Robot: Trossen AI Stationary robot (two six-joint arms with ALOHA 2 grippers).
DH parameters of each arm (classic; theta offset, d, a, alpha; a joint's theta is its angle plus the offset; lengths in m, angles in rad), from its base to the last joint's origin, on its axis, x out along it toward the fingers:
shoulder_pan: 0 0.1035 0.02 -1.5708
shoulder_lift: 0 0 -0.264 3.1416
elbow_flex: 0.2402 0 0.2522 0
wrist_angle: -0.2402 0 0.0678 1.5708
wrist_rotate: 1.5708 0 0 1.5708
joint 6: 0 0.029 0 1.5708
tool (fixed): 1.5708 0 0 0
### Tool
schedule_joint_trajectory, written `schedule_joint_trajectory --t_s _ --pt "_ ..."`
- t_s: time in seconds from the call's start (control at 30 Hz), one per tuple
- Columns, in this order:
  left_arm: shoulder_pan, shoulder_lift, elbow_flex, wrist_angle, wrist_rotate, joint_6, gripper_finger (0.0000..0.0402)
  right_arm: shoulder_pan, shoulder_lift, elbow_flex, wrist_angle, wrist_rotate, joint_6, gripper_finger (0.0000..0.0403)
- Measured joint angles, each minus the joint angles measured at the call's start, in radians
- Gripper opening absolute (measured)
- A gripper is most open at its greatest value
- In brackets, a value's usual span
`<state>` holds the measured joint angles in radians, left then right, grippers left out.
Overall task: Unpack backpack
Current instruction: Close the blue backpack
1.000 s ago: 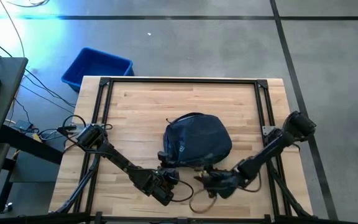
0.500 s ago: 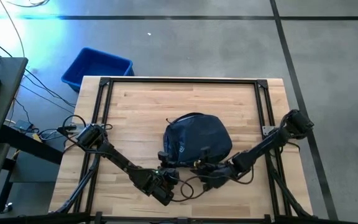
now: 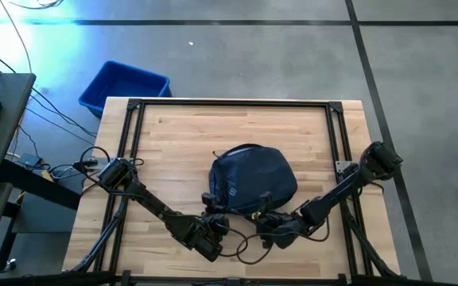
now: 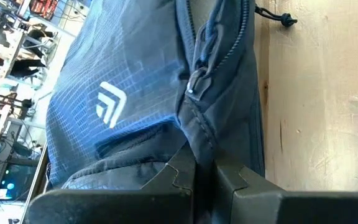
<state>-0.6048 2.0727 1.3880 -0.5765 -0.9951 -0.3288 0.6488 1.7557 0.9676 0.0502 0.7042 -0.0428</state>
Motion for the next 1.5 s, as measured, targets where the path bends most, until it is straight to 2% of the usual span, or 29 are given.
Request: schedule_joint_trajectory --t_s 0.17,0.27,0.6,0.73,0.87,1.17,1.27,1.37,1.5 --pt "0.000 0.000 0.000 -0.001 0.002 -0.001 0.0000 -0.007 0.000 0.000 -0.004 -0.006 0.023 0.0005" --pt "0.001 0.000 0.000 -0.002 0.008 -0.001 0.0000 -0.029 0.000 0.000 -0.021 -0.060 0.038 0.0019" --pt "0.001 0.000 0.000 -0.002 0.008 -0.001 0.0000 -0.047 0.000 0.000 -0.040 -0.096 0.066 0.0157" --pt "0.001 0.000 0.000 -0.002 0.008 -0.001 0.0000 -0.047 0.000 0.000 -0.027 -0.094 0.070 0.0183" --pt "0.001 0.000 -0.001 -0.002 0.008 -0.001 0.0000 -0.047 0.000 0.000 -0.015 -0.072 0.071 0.0173" --pt "0.001 0.000 -0.001 -0.001 0.008 -0.010 0.0000 -0.051 0.028 0.000 0.028 -0.080 0.064 0.0099" --pt "0.002 0.000 -0.001 -0.001 0.010 -0.010 0.0000 -0.059 0.059 0.000 0.052 -0.098 0.052 0.0090" --pt "0.002 0.000 -0.001 -0.001 0.015 -0.010 0.0000 -0.058 0.077 0.000 0.070 -0.040 0.037 0.0084" --pt "0.002 0.000 -0.001 -0.001 0.016 -0.010 0.0000 -0.053 0.077 0.000 0.082 -0.022 0.038 0.0076"
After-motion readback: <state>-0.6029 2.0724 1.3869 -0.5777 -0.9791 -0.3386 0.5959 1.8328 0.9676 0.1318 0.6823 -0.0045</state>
